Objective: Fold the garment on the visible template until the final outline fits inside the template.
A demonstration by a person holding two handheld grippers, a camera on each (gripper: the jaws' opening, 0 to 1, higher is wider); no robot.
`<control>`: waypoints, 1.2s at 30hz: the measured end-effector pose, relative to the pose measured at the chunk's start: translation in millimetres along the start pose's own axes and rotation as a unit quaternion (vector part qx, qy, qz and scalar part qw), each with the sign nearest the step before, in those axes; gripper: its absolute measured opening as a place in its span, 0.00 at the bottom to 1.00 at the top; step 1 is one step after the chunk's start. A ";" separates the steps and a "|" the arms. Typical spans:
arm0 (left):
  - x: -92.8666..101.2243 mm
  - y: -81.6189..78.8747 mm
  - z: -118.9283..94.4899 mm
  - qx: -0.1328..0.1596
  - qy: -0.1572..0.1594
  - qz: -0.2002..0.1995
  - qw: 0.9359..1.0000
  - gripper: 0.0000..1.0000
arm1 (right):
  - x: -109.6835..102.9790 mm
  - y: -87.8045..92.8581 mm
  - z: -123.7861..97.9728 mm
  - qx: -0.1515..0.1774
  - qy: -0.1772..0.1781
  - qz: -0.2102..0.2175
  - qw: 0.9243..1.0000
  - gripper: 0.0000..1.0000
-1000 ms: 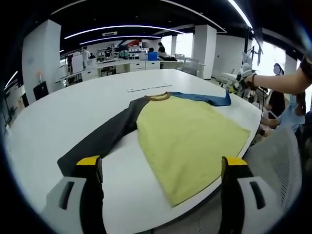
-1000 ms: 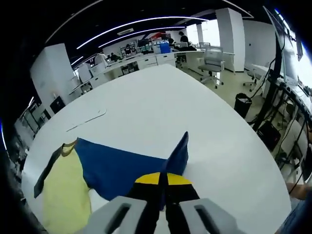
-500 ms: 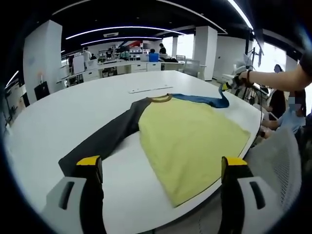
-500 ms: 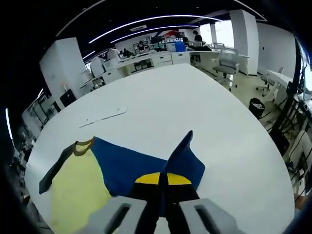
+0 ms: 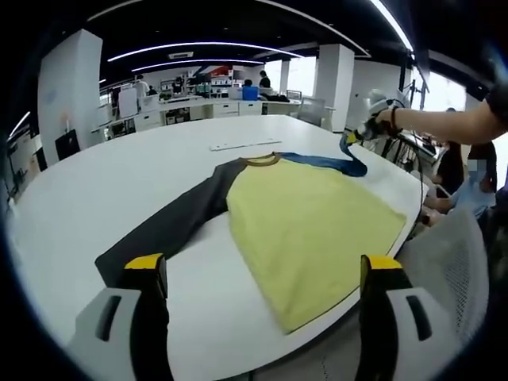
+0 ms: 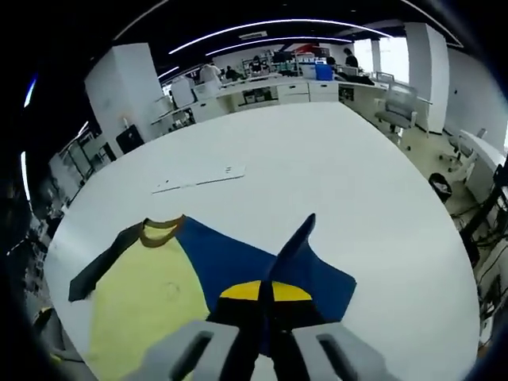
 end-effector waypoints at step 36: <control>-1.2 -8.3 -1.2 0.007 0.000 -0.004 1.000 0.98 | -165.8 -21.7 35.7 -0.028 -0.107 -0.123 0.986 0.00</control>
Point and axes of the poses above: the point that each gripper's makers call its tool centre point, and the gripper's own axes: z roughly forward along the fingers, x roughly to its right, y roughly out of its underside, the point moved 2 cm from there along -z, roughly backward along the fingers, and after that the axes turned 1 degree about x, right-handed, at the moved point
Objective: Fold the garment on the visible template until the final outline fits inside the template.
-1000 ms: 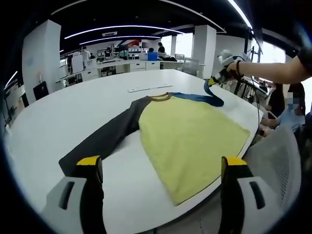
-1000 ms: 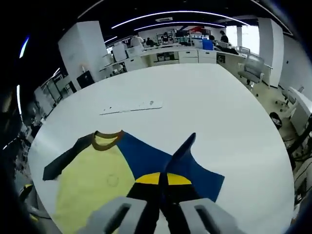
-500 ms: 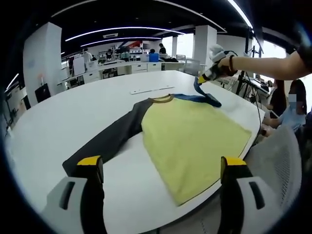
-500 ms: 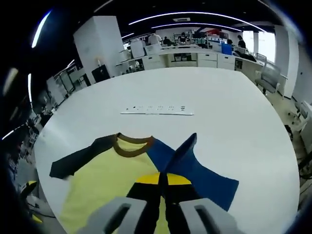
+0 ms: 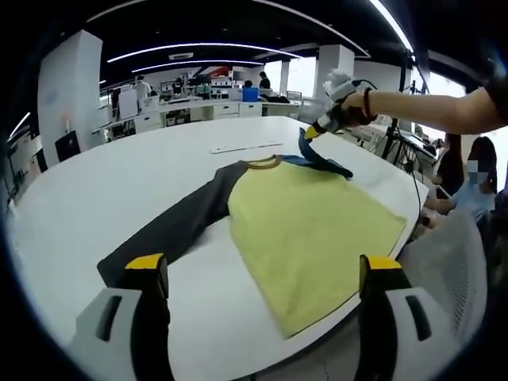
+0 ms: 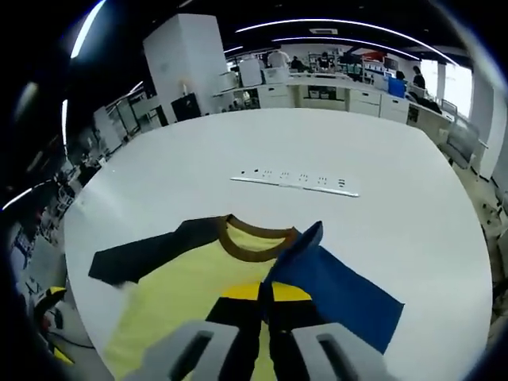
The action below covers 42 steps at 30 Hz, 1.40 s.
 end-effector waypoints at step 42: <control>-10.6 20.1 -8.0 -0.016 -0.017 -0.019 1.000 0.96 | -152.1 12.4 9.1 0.018 -0.134 -0.163 0.977 0.00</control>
Point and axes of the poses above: the point that each gripper's makers call its tool centre point, and the gripper's own axes: z roughly forward along the fingers, x roughly to its right, y roughly out of its underside, the point moved 2 cm from there along -z, roughly backward along the fingers, and after that the axes turned 1 degree about x, right-handed, at the moved point
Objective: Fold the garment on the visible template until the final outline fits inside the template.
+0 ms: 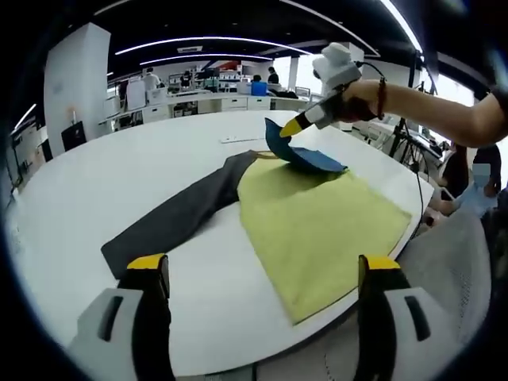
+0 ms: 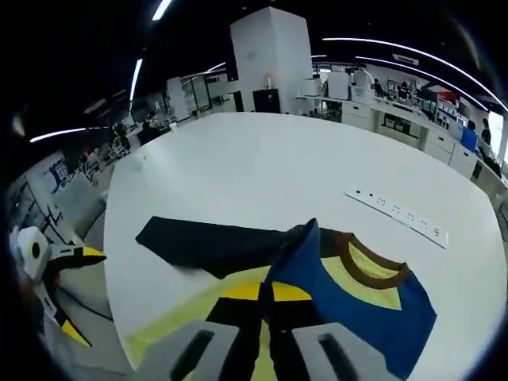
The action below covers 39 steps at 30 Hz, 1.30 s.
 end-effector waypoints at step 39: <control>1.2 5.9 1.8 0.000 0.000 -0.006 1.000 0.96 | -49.2 54.9 35.9 -0.015 -0.054 -0.057 0.997 0.00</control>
Point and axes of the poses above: the point that each gripper's makers call its tool centre point, and the gripper's own axes: z roughly forward along the fingers, x roughly to its right, y roughly out of its underside, the point moved 2 cm from there along -z, roughly backward along the fingers, and after that the axes turned 1 degree about x, right-handed, at the moved point
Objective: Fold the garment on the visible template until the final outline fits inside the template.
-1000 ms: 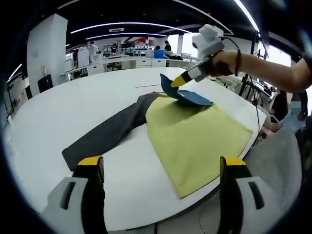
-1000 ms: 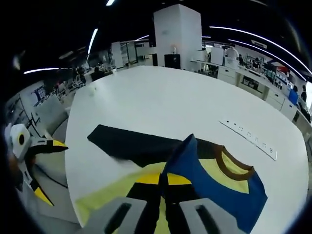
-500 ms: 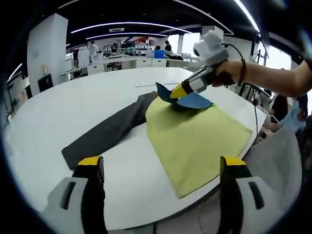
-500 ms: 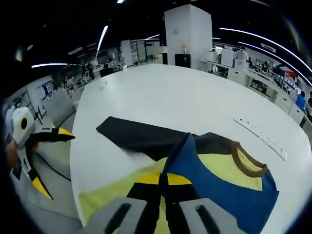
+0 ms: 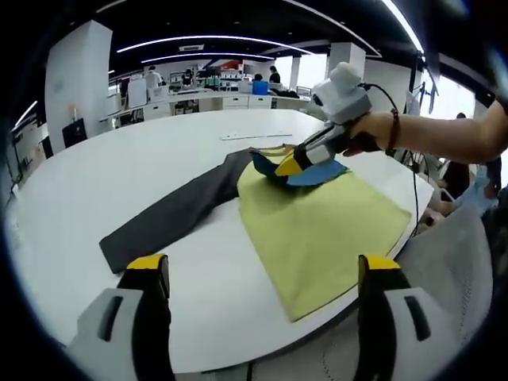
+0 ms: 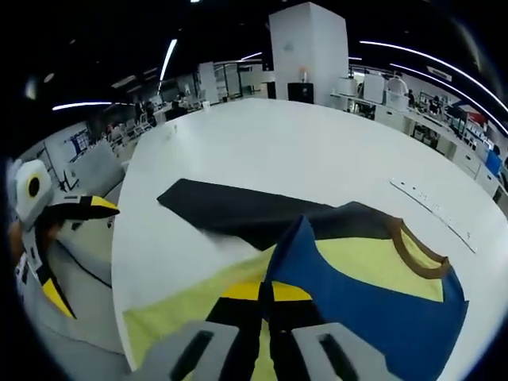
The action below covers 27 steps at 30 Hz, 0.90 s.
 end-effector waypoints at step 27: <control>-7.0 -9.9 -4.3 0.014 -0.018 0.006 1.000 0.99 | 42.6 25.7 -23.1 0.030 0.050 0.054 0.997 0.66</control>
Point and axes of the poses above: the point that each gripper's makers call its tool centre point, and the gripper's own axes: z roughly forward along the fingers, x roughly to its right, y roughly out of its underside, the point moved 2 cm from there along -z, roughly backward along the fingers, and after that the axes turned 1 degree about x, right-handed, at the moved point
